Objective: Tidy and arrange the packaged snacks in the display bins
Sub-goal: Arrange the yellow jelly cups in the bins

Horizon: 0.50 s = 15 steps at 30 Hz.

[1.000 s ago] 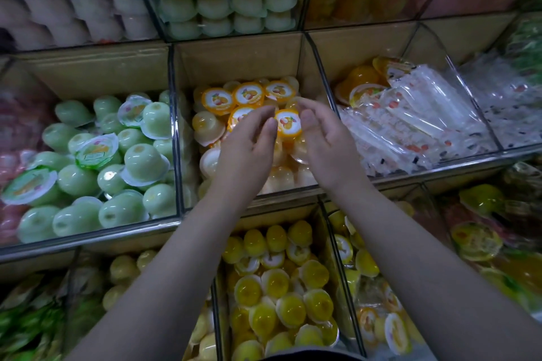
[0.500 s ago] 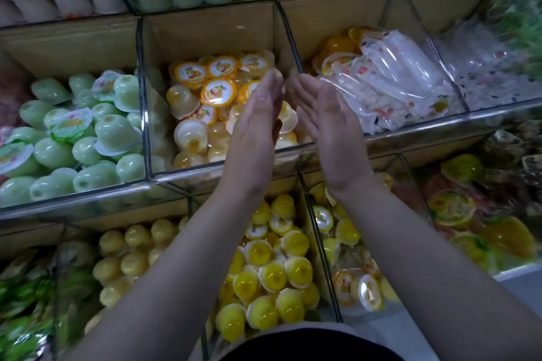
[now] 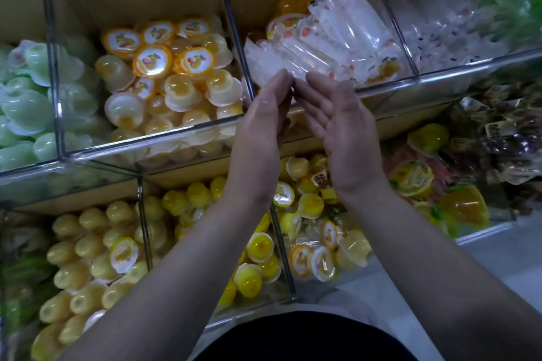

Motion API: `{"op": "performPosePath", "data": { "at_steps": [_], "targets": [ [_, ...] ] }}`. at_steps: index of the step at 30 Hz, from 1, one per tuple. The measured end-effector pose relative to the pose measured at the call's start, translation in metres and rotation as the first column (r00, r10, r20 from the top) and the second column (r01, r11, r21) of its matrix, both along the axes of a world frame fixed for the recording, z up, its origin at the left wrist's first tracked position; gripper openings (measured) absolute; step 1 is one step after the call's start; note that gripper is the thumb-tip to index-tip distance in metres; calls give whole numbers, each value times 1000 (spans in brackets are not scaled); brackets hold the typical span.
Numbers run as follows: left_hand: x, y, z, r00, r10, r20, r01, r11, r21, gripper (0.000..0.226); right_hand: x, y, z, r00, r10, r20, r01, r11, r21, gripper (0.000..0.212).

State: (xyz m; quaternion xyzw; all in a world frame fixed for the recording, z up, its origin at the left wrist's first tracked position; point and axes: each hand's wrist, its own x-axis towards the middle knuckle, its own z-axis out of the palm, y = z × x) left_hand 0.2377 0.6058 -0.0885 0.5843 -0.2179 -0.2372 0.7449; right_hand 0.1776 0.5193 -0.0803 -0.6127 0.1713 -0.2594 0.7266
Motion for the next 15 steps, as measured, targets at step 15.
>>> {"op": "performPosePath", "data": {
  "at_steps": [15],
  "targets": [
    [-48,-47,-49,989,16,-148,-12,1000,29,58,-43,-60,-56,992,-94,-89,99,994,50,42]
  ]
}}
